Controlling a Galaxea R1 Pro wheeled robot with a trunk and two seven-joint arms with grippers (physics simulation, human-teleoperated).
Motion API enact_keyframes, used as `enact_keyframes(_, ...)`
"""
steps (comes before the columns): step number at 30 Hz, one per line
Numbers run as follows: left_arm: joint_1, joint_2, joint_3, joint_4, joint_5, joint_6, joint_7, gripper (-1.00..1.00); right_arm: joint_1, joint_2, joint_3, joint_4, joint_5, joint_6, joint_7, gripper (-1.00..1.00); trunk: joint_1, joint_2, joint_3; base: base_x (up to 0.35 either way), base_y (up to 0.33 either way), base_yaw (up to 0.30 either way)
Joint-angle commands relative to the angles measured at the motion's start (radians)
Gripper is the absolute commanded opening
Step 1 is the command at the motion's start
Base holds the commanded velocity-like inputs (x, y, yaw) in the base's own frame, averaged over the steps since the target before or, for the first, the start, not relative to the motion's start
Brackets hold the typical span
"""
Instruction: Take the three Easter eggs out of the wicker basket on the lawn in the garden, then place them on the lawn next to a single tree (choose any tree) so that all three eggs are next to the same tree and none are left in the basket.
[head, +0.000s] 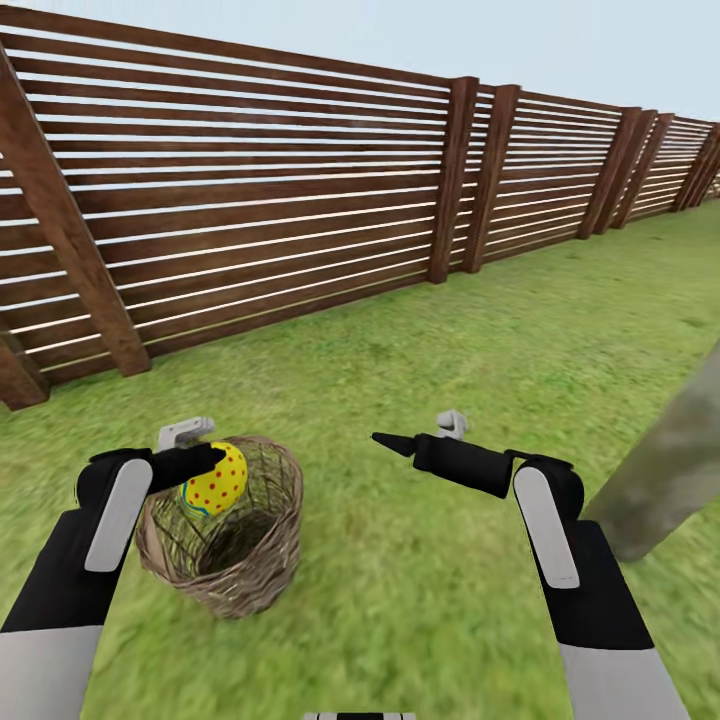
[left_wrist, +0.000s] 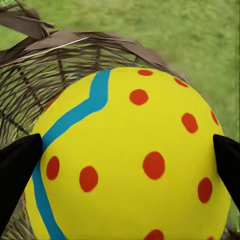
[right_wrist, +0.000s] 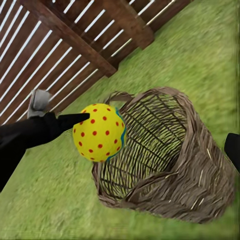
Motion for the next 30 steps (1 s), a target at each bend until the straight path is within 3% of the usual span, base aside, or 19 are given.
enact_keyframes(1,0.006,0.000,-0.007,-0.014,0.009,0.003,0.010,-1.00,-0.001,0.000,-0.001,0.000,0.011,0.003,0.010,1.00,-0.001,0.000,0.004,-0.015,0.000,-0.221)
enact_keyframes(9,0.042,-0.002,-0.031,-0.087,0.009,0.003,0.080,-1.00,-0.001,-0.001,-0.004,0.008,0.020,0.003,0.001,1.00,-0.004,0.002,0.044,-0.003,0.000,-0.222)
enact_keyframes(13,0.046,-0.002,-0.051,-0.093,0.009,0.003,0.121,-1.00,-0.001,-0.001,-0.005,0.010,0.022,0.003,-0.001,1.00,-0.020,0.030,0.061,0.000,0.000,-0.222)
enact_keyframes(20,0.046,-0.004,-0.055,-0.095,0.013,0.003,0.231,-1.00,-0.001,-0.001,-0.004,0.011,0.022,0.003,-0.001,1.00,-0.046,0.079,0.087,0.000,0.000,-0.095)
enact_keyframes(30,0.047,-0.007,-0.053,-0.098,0.015,0.003,0.247,-1.00,-0.001,0.000,-0.003,0.011,0.025,0.003,-0.001,1.00,-0.085,0.149,0.118,0.000,0.000,-0.004)
